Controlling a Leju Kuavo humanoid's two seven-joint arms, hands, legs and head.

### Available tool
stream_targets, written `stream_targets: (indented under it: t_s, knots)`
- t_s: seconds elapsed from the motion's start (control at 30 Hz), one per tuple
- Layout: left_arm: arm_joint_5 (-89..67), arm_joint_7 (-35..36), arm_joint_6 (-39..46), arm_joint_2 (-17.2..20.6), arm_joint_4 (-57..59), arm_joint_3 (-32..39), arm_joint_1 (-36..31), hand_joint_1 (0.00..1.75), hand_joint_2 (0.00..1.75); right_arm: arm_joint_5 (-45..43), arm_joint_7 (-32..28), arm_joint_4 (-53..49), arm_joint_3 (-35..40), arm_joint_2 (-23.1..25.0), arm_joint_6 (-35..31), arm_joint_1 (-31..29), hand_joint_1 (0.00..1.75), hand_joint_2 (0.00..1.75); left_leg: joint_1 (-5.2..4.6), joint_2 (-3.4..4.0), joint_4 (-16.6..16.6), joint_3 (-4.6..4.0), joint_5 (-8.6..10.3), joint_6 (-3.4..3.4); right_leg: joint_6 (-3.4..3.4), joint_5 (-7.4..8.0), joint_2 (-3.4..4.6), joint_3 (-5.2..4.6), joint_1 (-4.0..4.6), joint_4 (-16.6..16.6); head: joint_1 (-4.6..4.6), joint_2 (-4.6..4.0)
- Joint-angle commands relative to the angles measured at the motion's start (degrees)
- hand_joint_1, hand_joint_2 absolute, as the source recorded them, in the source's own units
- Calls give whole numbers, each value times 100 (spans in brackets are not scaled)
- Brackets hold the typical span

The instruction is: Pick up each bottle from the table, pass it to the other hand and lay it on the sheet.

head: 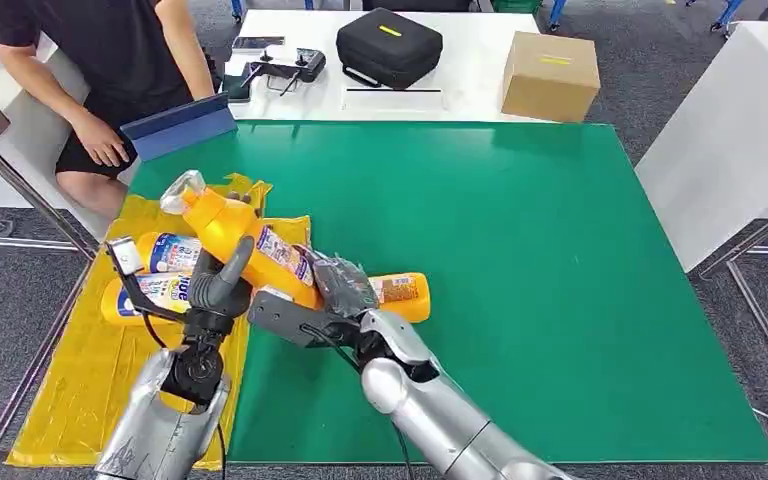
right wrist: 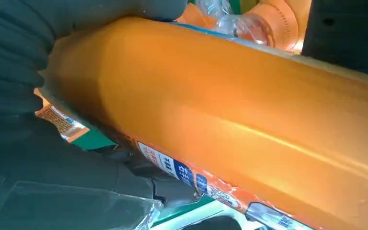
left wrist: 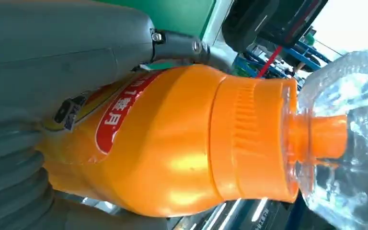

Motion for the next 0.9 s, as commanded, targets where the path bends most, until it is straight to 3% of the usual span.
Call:
stream_targets:
  t_s: [0.03,0.67,0.9]
  knots:
    - [-13,36,-65,-60,299,-168,-412,175,175,38,-63,289,580,115,136,2,175,175,6,-7,-1,5,-1,-12,-7,-2,-8,9,5,-4,2,0]
    - [-25,-190,-181,160,-266,65,310,175,175,94,-375,344,822,-7,304,229,175,175,9,-2,-5,28,-9,-23,-14,-9,-5,32,8,-9,2,0]
    - [-26,-177,-172,122,-172,87,132,175,175,33,-334,415,706,73,280,24,175,175,9,-7,-1,16,-5,-20,-13,-7,-10,20,8,-4,0,0]
